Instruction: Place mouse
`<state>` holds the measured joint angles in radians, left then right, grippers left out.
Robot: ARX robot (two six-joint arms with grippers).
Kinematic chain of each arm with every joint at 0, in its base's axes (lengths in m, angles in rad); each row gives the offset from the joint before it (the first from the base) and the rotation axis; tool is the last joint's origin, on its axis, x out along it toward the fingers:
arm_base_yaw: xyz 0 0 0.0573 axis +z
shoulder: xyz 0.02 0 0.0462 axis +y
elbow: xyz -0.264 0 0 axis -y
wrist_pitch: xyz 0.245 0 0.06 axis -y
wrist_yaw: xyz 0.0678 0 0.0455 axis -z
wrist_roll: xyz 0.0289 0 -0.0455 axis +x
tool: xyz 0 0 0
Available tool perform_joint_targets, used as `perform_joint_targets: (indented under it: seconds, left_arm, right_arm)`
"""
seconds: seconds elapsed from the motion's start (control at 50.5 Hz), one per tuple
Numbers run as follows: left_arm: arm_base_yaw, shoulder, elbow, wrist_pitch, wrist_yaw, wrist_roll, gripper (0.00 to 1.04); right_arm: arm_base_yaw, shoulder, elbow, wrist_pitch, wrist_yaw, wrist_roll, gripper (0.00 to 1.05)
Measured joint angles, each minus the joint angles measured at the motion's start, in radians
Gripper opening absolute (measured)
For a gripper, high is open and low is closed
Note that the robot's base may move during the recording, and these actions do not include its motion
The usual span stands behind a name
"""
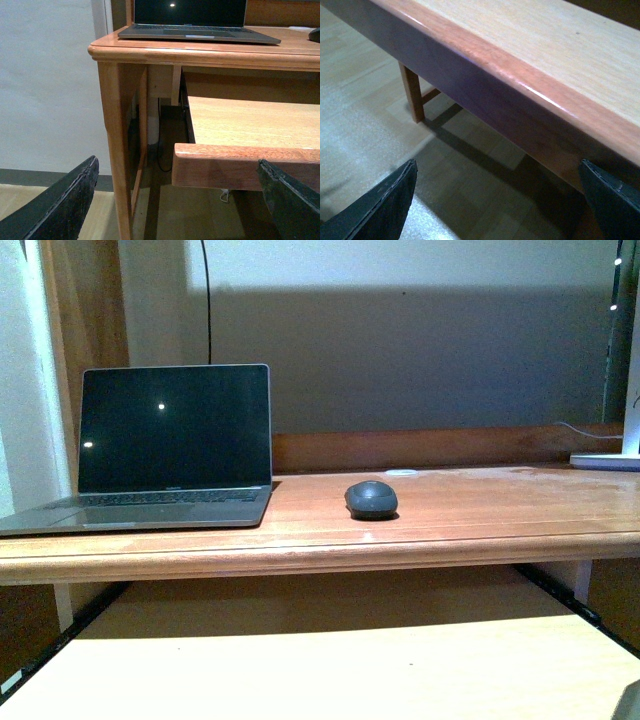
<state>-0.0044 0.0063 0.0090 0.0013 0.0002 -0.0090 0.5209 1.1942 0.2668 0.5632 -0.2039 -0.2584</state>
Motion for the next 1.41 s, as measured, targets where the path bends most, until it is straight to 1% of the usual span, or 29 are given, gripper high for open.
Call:
perform_joint_targets:
  seconds: [0.099, 0.257, 0.376, 0.613, 0.831, 0.91, 1.029, 1.128, 1.247, 1.326, 1.405]
  left_arm:
    - [0.0, 0.0, 0.0, 0.0, 0.0, 0.0, 0.97]
    - [0.0, 0.0, 0.0, 0.0, 0.0, 0.0, 0.97]
    - [0.0, 0.0, 0.0, 0.0, 0.0, 0.0, 0.97]
    - [0.0, 0.0, 0.0, 0.0, 0.0, 0.0, 0.97]
    - [0.0, 0.0, 0.0, 0.0, 0.0, 0.0, 0.97]
    - [0.0, 0.0, 0.0, 0.0, 0.0, 0.0, 0.97]
    - [0.0, 0.0, 0.0, 0.0, 0.0, 0.0, 0.97]
    - [0.0, 0.0, 0.0, 0.0, 0.0, 0.0, 0.97]
    - [0.0, 0.0, 0.0, 0.0, 0.0, 0.0, 0.97]
    - [0.0, 0.0, 0.0, 0.0, 0.0, 0.0, 0.97]
    - [0.0, 0.0, 0.0, 0.0, 0.0, 0.0, 0.97]
  right_arm:
    - [0.028, 0.078, 0.021, 0.063, 0.035, 0.003, 0.97]
    - [0.051, 0.248, 0.129, 0.162, 0.148, 0.031, 0.97]
    - [0.051, 0.36, 0.234, 0.181, 0.219, 0.045, 0.97]
    - [0.051, 0.515, 0.429, 0.163, 0.333, 0.084, 0.97]
    - [0.057, 0.676, 0.665, 0.095, 0.433, 0.09, 0.97]
    - [0.066, 0.709, 0.715, 0.067, 0.483, 0.095, 0.97]
    - [0.078, 0.734, 0.755, 0.042, 0.529, 0.107, 0.97]
    - [0.085, 0.745, 0.772, 0.028, 0.548, 0.117, 0.97]
    - [0.086, 0.745, 0.777, 0.026, 0.547, 0.127, 0.97]
    - [0.08, 0.723, 0.764, 0.024, 0.529, 0.158, 0.97]
    - [0.054, 0.647, 0.715, 0.009, 0.512, 0.203, 0.97]
